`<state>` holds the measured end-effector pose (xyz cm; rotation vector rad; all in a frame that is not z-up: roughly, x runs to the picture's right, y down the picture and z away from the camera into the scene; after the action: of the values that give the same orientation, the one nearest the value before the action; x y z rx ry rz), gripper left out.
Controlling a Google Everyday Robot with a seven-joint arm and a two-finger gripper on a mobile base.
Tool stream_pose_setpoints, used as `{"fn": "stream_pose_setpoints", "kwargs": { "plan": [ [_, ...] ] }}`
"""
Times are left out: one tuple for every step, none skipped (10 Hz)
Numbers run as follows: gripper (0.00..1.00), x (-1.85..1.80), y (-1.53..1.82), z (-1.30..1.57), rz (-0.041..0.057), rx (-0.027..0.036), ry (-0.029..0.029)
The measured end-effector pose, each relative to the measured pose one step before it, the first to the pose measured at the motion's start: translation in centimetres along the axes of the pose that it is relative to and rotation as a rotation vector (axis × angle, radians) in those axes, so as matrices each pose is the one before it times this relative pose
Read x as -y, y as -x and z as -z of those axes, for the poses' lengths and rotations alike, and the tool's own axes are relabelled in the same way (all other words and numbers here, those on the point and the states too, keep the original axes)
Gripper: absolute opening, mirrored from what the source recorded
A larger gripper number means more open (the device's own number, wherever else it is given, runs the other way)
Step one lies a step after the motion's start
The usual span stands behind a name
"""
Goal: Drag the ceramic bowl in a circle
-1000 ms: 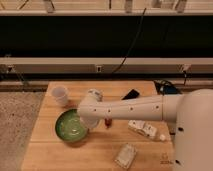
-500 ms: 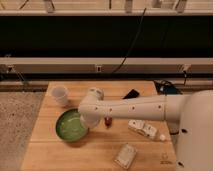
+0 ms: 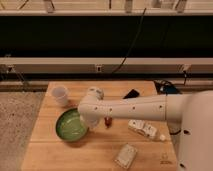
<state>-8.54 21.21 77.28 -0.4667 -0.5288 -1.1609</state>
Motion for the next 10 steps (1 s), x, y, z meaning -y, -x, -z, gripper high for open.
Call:
{"fn": "stream_pose_setpoints", "kwargs": {
  "plan": [
    [0.03, -0.093, -0.045, 0.114, 0.00181, 0.00178, 0.00027],
    [0.03, -0.285, -0.036, 0.118, 0.00127, 0.00067, 0.00266],
    [0.03, -0.075, 0.008, 0.177, 0.00498, -0.00362, -0.00059],
    [0.03, 0.205, 0.341, 0.076, 0.00276, -0.00083, -0.00294],
    [0.03, 0.284, 0.328, 0.067, 0.00562, -0.00363, -0.003],
    [0.03, 0.205, 0.268, 0.119, 0.00163, -0.00046, -0.00273],
    [0.03, 0.031, -0.117, 0.061, 0.00222, -0.00149, -0.00028],
    [0.03, 0.06, 0.005, 0.044, 0.00348, -0.00034, 0.00116],
    [0.03, 0.128, 0.162, 0.072, 0.00654, 0.00033, 0.00012],
    [0.03, 0.15, 0.089, 0.104, 0.00318, 0.00003, 0.00003]
  ]
}}
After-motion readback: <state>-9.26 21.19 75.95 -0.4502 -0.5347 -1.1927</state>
